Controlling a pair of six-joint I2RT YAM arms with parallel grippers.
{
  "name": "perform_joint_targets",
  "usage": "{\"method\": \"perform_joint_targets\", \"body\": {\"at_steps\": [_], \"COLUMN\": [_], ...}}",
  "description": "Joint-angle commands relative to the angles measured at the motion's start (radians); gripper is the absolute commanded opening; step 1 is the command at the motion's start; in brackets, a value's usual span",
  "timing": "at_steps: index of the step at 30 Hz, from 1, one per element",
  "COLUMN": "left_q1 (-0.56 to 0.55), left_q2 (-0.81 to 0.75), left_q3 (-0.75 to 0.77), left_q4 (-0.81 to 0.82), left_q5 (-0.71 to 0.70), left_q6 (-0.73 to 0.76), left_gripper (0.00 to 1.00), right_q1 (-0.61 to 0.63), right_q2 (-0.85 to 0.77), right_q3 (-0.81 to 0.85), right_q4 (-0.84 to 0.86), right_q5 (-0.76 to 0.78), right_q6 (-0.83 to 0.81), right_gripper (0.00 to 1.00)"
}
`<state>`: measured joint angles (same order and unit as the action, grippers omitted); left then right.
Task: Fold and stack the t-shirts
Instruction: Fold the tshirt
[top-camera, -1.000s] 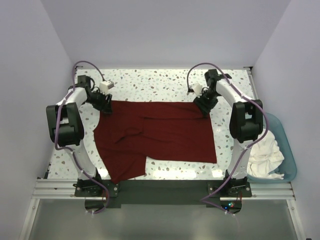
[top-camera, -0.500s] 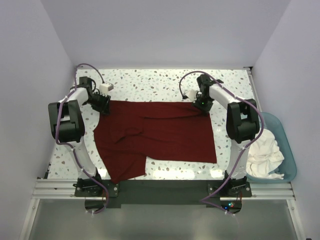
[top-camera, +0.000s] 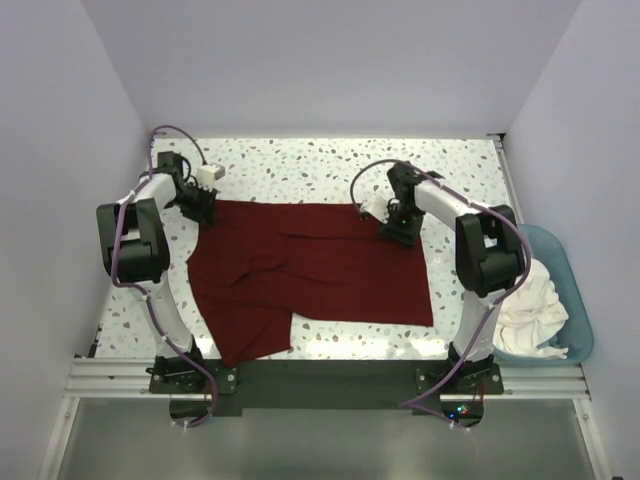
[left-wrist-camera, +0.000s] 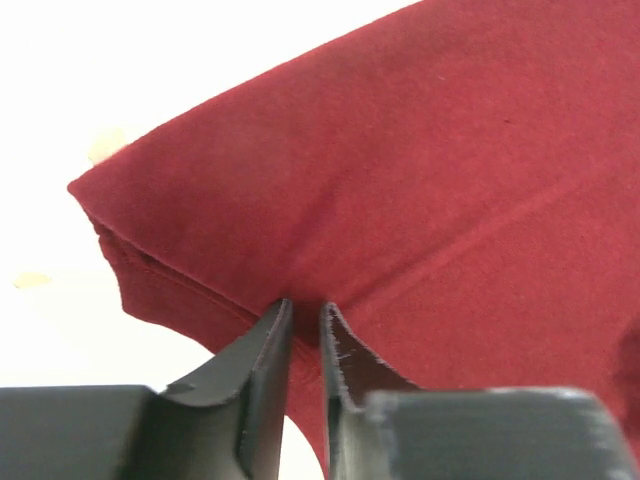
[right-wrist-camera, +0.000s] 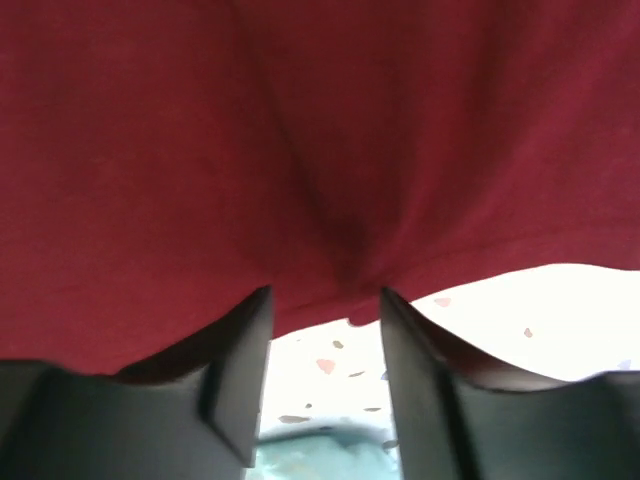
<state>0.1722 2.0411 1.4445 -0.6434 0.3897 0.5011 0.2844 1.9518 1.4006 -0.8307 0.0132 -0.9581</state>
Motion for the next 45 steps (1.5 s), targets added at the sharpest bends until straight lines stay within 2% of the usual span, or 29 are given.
{"method": "perform_joint_targets", "body": {"at_steps": [1,4,5,7,10,14,24,26,30,33,38,42,45], "left_q1": [0.021,0.021,0.021,0.021,0.020,0.020,0.020,0.020,0.021,0.020,0.000,-0.091,-0.164], "left_q2": [-0.018,-0.058,-0.064,-0.065,-0.010,0.059,0.119,0.126,0.139,0.131,-0.010,-0.122,-0.182], "left_q3": [-0.036,-0.010,-0.003,0.030,0.115,0.194,0.205,0.197,0.185,0.183,0.123,0.025,-0.053], "left_q4": [-0.055,-0.064,-0.058,-0.042,-0.064,-0.081,-0.078,-0.076,-0.073,-0.081,-0.082,-0.053,-0.035], "left_q5": [-0.023,0.041,0.061,0.086,0.087,0.075,0.052,0.048,0.028,0.040,0.229,0.275,0.279], "left_q6": [0.033,0.031,0.027,0.016,0.001,-0.001,-0.010,-0.012,-0.004,0.013,0.117,0.215,0.280], "left_gripper": [0.25,0.36,0.36,0.39,0.41,0.43,0.45,0.45,0.44,0.43,0.47,0.49,0.50], "right_q1": [-0.029,-0.097,-0.112,-0.129,-0.129,-0.129,-0.108,-0.105,-0.097,-0.099,-0.099,-0.099,-0.099], "right_q2": [-0.005,0.044,0.076,0.105,0.160,0.242,0.285,0.292,0.311,0.323,0.328,0.322,0.328], "right_q3": [0.105,0.292,0.379,0.447,0.486,0.561,0.526,0.525,0.529,0.532,0.531,0.529,0.529], "right_q4": [-0.082,-0.177,-0.191,-0.185,-0.145,-0.156,-0.136,-0.119,-0.107,-0.096,-0.087,-0.093,-0.088], "right_q5": [-0.048,-0.156,-0.179,-0.205,-0.171,-0.162,-0.144,-0.137,-0.107,-0.084,-0.064,-0.068,-0.058], "right_q6": [0.033,0.139,0.191,0.232,0.234,0.159,0.035,0.025,0.006,-0.021,-0.050,-0.065,-0.079], "right_gripper": [0.54,0.56,0.55,0.51,0.47,0.44,0.46,0.43,0.31,0.30,0.36,0.38,0.34]}}
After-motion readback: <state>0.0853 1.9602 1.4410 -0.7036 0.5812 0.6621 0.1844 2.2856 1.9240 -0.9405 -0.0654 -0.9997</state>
